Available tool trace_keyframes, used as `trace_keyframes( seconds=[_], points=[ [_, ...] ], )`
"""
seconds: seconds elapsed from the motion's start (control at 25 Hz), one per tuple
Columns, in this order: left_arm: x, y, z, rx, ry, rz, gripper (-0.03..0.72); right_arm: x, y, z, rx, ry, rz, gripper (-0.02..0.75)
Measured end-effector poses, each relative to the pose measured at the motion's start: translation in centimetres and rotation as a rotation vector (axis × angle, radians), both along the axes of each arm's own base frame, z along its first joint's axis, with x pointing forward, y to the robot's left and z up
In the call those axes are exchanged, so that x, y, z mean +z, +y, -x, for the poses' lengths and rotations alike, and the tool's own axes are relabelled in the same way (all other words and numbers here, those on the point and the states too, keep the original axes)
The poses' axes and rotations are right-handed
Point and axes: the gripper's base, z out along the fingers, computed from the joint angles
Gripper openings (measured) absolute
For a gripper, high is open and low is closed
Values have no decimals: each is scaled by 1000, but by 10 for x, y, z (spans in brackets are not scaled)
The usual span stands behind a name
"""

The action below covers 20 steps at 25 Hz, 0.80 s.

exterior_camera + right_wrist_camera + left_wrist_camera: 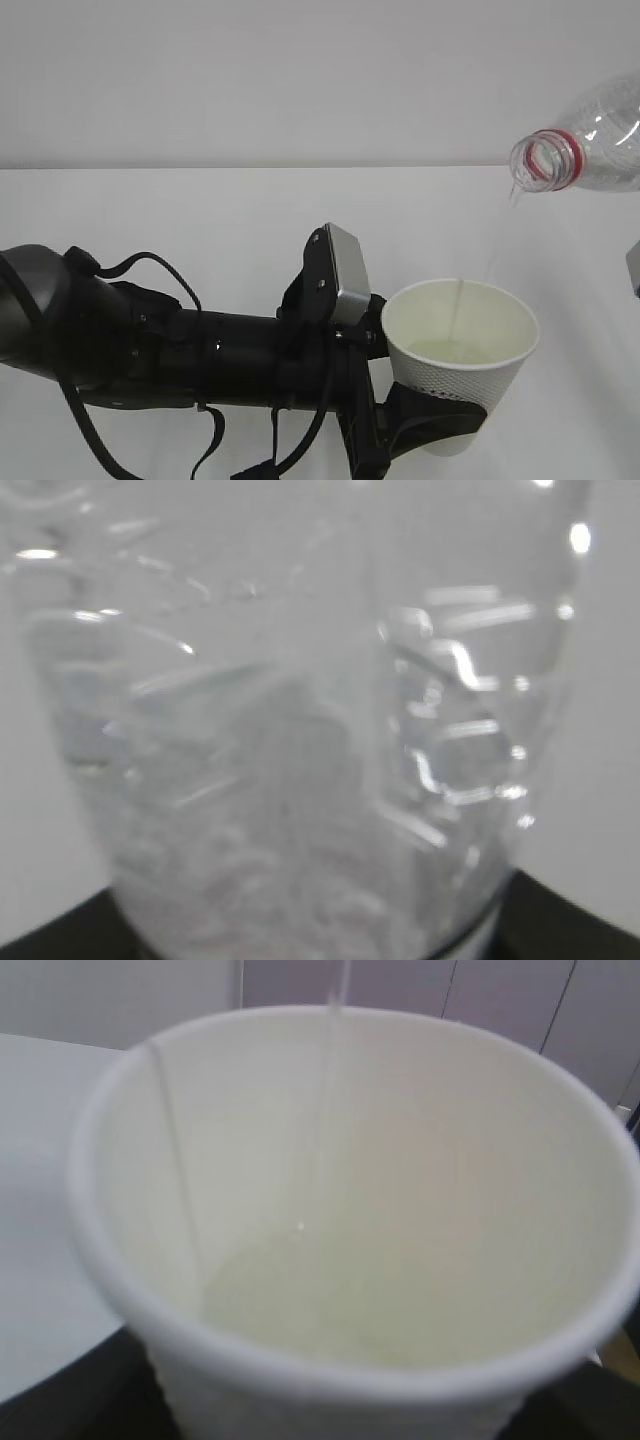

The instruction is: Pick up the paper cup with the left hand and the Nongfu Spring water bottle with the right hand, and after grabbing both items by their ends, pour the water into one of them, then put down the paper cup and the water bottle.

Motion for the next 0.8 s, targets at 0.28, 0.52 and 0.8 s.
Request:
trace_keyframes(
  seconds=[0.28,0.52,0.8],
  points=[
    [0,0,0,0,0,0,543,0,0,0,0,-1,0,387],
    [0,0,0,0,0,0,543,0,0,0,0,-1,0,387],
    [0,0,0,1,0,-2,543,0,0,0,0,-1,0,387]
  ],
)
